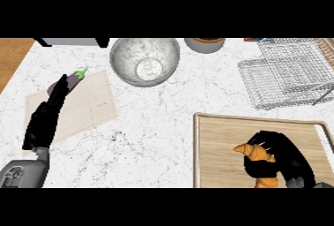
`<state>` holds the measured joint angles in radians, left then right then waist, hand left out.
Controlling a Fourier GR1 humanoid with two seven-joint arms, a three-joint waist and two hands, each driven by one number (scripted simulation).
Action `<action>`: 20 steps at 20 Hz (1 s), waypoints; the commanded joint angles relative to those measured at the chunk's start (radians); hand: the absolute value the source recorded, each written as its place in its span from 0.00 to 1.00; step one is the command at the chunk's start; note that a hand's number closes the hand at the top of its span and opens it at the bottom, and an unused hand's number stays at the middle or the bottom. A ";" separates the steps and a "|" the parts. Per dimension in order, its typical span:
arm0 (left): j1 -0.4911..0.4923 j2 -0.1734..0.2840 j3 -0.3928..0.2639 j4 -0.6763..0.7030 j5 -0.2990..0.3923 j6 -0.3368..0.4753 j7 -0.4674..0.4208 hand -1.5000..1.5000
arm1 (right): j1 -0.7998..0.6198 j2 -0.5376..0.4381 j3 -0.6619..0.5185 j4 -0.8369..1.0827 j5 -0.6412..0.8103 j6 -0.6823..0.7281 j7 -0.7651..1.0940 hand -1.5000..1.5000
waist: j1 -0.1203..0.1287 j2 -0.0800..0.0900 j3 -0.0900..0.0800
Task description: Pick the croissant from the tray and place it in the tiered basket
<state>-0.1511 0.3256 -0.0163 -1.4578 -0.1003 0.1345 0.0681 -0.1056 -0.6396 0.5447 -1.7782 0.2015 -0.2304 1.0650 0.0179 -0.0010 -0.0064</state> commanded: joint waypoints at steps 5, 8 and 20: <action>-0.034 -0.008 -0.014 0.033 -0.013 -0.011 -0.009 0.50 | -0.310 0.171 0.292 -0.045 0.220 0.148 -0.113 1.00 | 0.030 0.004 0.005; 0.009 0.004 0.015 0.044 -0.011 -0.005 -0.045 0.50 | -0.295 0.264 0.253 -0.075 0.307 0.010 -0.121 1.00 | -0.006 -0.001 0.006; 0.006 -0.014 0.032 0.019 -0.013 -0.001 -0.011 0.50 | -0.566 0.210 -0.061 -0.305 0.484 0.153 0.061 1.00 | -0.023 -0.004 0.005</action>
<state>-0.1450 0.3192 0.0092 -1.4438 -0.1107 0.1313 0.0589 -0.5904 -0.4164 0.5565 -2.0158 0.6367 -0.1617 1.0170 -0.0014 -0.0044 -0.0010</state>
